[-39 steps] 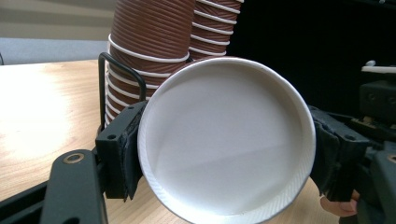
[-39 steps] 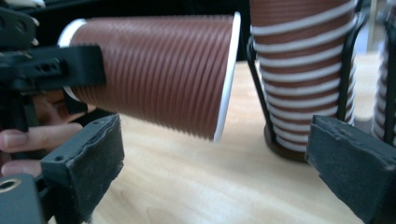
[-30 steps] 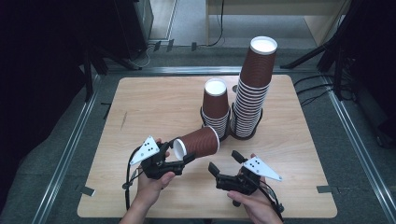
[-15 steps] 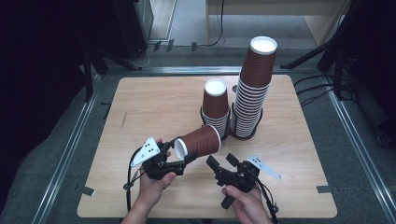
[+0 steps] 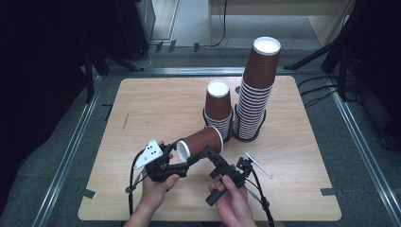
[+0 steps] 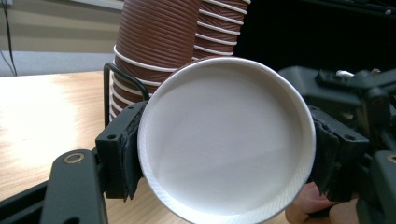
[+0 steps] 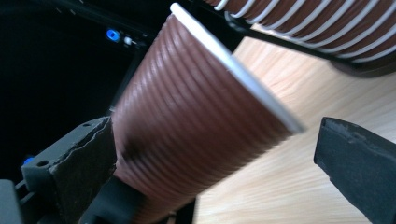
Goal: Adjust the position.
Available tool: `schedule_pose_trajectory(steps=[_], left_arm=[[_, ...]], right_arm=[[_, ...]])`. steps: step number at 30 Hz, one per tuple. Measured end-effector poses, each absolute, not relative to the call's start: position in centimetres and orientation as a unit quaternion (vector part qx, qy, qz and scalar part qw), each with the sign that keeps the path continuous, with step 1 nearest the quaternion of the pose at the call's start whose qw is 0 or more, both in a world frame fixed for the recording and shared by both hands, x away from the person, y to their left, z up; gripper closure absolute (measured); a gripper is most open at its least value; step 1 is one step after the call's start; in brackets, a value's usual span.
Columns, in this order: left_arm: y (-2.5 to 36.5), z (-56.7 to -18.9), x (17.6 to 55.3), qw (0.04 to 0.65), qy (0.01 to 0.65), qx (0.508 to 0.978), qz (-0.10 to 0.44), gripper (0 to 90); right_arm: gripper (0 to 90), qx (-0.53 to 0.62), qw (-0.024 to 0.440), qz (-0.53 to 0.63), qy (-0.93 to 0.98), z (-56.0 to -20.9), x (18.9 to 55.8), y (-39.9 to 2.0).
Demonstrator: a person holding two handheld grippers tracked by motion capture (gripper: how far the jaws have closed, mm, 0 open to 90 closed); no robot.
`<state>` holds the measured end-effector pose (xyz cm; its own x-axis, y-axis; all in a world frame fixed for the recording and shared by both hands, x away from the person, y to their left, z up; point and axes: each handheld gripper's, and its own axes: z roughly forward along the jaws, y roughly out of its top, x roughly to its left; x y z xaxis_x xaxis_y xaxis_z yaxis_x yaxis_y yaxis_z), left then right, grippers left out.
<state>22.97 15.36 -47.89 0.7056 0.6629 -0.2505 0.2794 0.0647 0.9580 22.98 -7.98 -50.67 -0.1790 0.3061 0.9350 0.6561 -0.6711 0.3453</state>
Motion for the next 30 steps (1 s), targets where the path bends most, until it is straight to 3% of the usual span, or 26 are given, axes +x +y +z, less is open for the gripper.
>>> schedule_pose_trajectory(steps=[8, 30], left_arm=[[15.0, -48.0, 23.0, 0.642, 0.35, 0.665, 0.155, 24.5], [13.9, -48.3, 22.5, 0.63, 0.34, 0.676, 0.174, 24.5]], right_arm=[[0.0, -0.658, 0.173, -0.658, -0.324, -50.3, 23.3, -8.0], [0.0, -0.683, 0.213, -0.641, -0.278, -50.5, 23.9, -7.4]])
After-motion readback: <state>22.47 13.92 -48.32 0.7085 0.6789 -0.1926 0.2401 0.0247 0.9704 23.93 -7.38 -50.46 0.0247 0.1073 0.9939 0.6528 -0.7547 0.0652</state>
